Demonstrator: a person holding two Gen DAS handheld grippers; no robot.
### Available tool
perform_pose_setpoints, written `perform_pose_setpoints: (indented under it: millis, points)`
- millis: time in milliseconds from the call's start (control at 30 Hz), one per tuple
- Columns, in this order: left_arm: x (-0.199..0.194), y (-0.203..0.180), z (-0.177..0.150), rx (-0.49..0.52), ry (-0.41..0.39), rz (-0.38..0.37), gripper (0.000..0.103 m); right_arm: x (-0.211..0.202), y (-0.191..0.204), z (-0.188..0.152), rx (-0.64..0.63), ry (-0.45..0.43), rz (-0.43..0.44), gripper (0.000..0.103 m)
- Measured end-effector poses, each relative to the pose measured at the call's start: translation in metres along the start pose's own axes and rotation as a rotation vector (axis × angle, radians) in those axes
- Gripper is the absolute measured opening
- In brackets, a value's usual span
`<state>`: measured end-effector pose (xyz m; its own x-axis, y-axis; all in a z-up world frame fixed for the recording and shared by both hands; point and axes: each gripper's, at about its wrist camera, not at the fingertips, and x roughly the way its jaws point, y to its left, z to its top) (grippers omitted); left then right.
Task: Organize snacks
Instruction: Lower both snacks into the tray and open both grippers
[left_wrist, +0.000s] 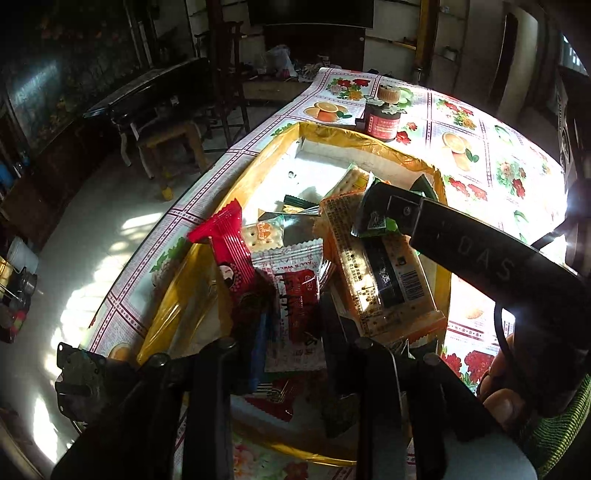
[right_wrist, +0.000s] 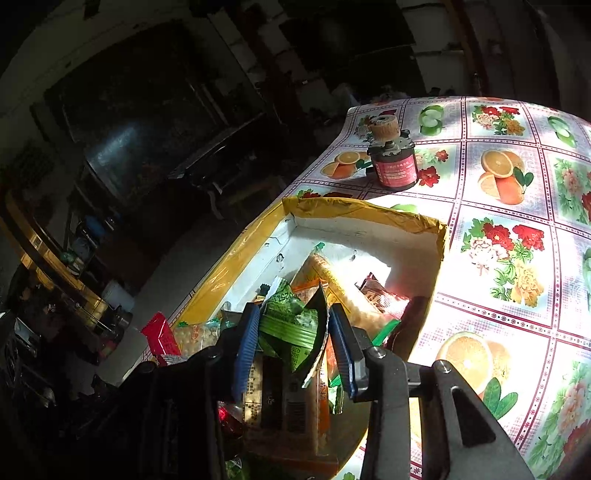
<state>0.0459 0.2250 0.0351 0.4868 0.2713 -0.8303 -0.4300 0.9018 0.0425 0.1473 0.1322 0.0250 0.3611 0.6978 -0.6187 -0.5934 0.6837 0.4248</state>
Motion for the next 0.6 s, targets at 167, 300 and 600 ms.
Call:
perform_pose_setpoints:
  millis: [167,300,600]
  points:
    - [0.000,0.001,0.001,-0.003,-0.007,0.000,0.062,-0.002,-0.003,0.000,0.014,0.005,-0.005,0.055]
    - [-0.003,0.001,0.000,0.004,-0.012,0.008,0.070,-0.008,-0.005,0.001,0.017,-0.002,0.001,0.055]
    - [-0.015,-0.006,-0.013,0.029,-0.012,-0.007,0.076,-0.033,-0.007,-0.002,0.014,-0.023,0.008,0.061]
